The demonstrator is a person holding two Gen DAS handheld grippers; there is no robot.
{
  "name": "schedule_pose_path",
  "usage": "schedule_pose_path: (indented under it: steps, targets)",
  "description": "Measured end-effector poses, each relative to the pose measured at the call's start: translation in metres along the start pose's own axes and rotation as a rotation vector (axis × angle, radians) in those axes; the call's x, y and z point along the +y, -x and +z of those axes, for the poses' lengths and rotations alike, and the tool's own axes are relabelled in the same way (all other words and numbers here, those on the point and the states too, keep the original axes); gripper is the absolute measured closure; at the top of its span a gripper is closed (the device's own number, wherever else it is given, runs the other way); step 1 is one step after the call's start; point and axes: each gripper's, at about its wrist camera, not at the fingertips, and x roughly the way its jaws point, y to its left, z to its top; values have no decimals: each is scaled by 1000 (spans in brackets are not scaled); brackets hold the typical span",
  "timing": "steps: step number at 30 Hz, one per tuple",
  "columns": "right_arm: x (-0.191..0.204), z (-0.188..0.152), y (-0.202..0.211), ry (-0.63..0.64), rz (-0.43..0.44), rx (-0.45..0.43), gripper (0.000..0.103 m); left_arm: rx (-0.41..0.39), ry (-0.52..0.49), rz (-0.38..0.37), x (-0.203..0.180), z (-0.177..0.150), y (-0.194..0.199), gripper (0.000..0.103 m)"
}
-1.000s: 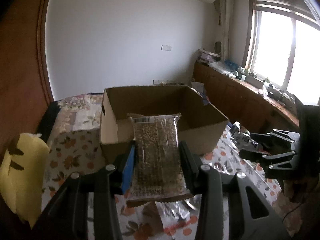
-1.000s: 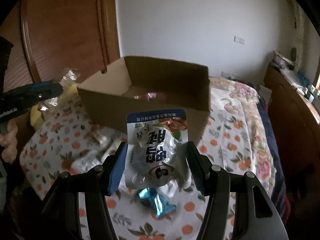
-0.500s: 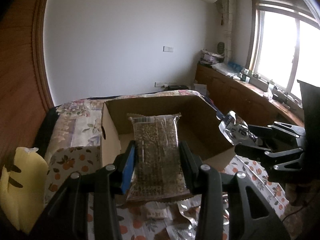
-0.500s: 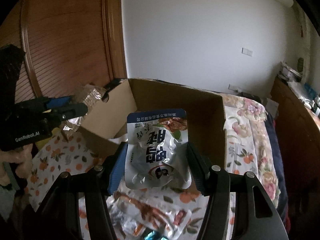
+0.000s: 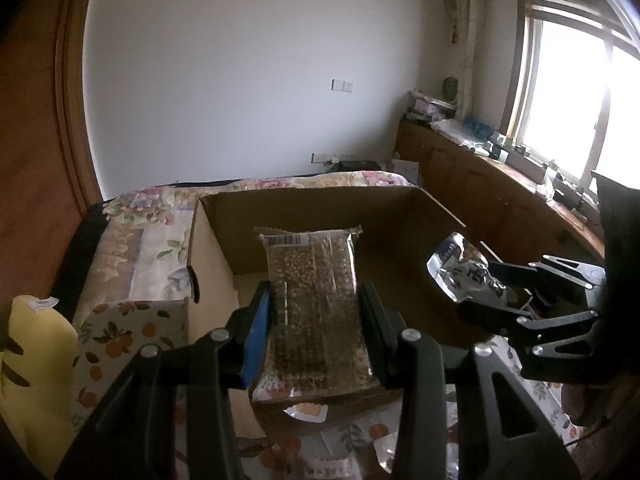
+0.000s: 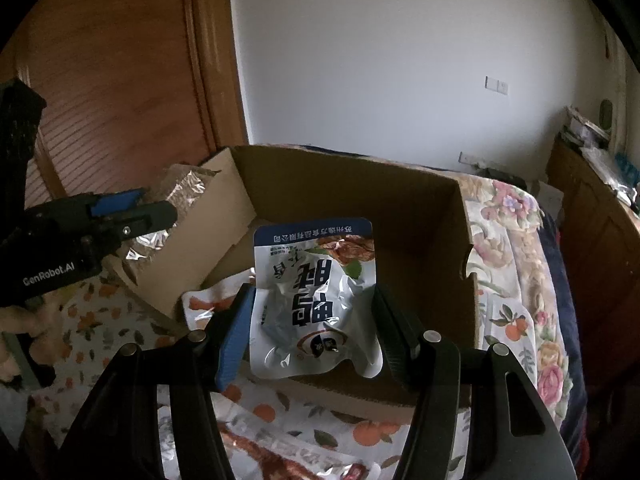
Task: Organize snacks
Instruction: 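Carry the grain bag and white pouch over the box with both grippers, then open both grippers to drop the bags into the box, then withdraw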
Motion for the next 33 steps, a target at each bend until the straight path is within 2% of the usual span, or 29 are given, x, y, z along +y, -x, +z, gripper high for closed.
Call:
schedule_pose_path:
  steps: [5, 9, 13, 15, 17, 20, 23, 33]
  targets:
    - [-2, -3, -8, -5, 2, 9, 43, -9, 2, 5, -1, -4, -4, 59]
    - [-1, -3, -13, -9, 2, 10, 43, -20, -23, 18, -4, -4, -3, 47]
    - [-2, -3, -16, -15, 3, 13, 42, -14, -46, 26, -10, -5, -3, 38]
    - [-3, -3, -15, -20, -1, 9, 41, -20, -59, 25, -14, -6, 0, 29]
    - [-3, -4, -15, -23, 5, 6, 38, -26, -77, 31, -17, -7, 3, 27]
    - [-1, -5, -13, -20, -3, -10, 25, -29, -109, 49, -24, -10, 7, 26]
    - [2, -6, -11, -10, -15, -17, 18, -22, -124, 51, -26, -14, 10, 26]
    - [7, -15, 9, -11, -11, -35, 11, -48, -110, 62, -36, -24, 34, 24]
